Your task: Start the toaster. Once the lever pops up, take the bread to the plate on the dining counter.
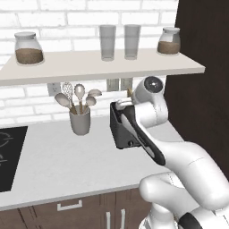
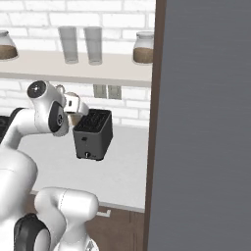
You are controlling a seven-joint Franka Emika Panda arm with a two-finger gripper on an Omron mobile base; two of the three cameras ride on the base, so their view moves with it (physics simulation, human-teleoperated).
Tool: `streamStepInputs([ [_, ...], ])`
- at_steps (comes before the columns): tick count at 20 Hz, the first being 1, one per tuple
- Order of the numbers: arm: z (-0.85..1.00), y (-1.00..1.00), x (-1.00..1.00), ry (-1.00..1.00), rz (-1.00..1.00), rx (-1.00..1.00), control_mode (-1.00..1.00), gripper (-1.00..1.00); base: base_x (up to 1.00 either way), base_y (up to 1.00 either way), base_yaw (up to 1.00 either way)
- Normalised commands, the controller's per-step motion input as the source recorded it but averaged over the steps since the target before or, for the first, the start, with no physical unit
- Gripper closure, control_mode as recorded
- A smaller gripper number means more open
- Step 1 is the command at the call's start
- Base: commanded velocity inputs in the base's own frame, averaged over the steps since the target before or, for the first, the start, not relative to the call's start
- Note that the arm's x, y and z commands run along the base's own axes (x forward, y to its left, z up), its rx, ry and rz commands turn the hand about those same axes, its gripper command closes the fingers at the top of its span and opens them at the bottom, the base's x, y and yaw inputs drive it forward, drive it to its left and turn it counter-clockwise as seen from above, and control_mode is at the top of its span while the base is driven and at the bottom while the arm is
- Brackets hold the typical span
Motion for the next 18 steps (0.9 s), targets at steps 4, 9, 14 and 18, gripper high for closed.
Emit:
streamStepInputs([
  [4,0.01,-0.09,-0.76,0.04,0.0,-0.08,-1.0,1.0,0.0,0.0,0.0],
  [9,0.0,-0.21,-0.86,0.02,0.0,-0.02,-1.0,1.0,0.0,0.0,0.0],
  [14,0.04,-0.22,-0.81,0.0,0.0,0.02,-1.0,1.0,0.0,0.0,0.0],
  [18,0.62,-0.14,-0.39,0.03,0.0,0.0,-1.0,1.0,0.0,0.0,0.0],
])
